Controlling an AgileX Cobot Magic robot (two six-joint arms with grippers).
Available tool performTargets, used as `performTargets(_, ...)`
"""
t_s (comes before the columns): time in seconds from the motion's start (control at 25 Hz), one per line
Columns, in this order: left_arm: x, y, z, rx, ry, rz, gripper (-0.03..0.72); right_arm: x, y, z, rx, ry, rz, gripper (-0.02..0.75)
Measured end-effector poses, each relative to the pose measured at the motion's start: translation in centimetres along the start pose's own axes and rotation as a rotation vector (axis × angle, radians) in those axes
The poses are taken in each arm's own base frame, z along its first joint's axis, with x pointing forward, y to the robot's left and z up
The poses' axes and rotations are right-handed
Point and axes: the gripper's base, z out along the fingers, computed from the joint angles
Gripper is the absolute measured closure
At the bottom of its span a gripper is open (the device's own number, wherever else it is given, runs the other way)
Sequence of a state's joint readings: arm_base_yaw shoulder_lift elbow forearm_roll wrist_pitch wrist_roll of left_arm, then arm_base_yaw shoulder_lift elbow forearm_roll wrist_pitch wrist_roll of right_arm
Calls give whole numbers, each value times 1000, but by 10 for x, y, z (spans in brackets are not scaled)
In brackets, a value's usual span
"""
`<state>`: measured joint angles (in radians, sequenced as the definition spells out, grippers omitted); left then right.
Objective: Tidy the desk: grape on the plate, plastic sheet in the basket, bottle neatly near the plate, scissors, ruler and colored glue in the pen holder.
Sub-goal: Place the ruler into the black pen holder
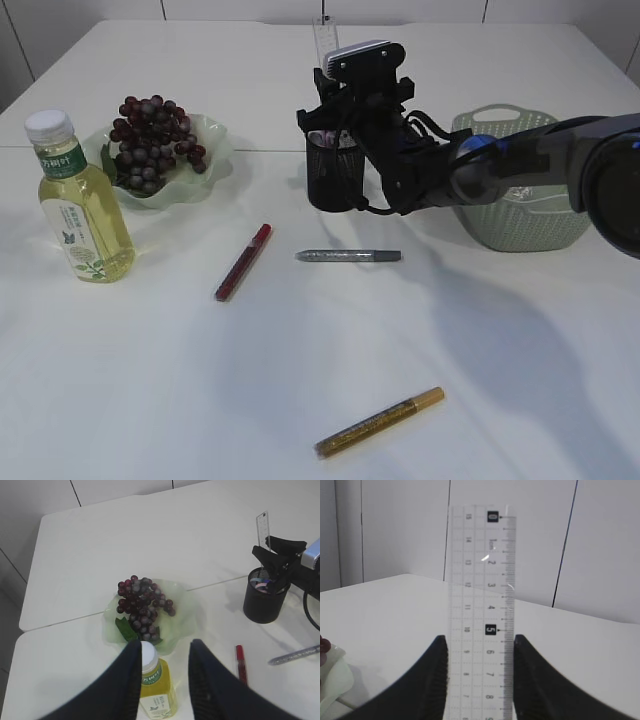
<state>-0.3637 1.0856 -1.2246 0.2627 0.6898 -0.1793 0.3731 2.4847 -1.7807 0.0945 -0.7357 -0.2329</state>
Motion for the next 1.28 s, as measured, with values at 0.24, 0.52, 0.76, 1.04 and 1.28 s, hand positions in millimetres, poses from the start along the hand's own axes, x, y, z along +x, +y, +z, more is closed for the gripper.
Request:
performTargets(0.24,0,0,0,1,-4,0,452,1,0,0,-2,8,0,433)
performTargets(0.52,-1,0,0,3,-16,0,452,3,1,0,-10,41,0,433)
performTargets(0.76,-2,0,0,3,-20,0,451,3,1,3,-20,80,2,393)
performTargets(1.04,-2,0,0,3,-20,1,451,3,1,4,-23,101,6,349)
performTargets(1.28,-2,0,0,4,-20,0,449,-9,0,5,-23,96,9,349)
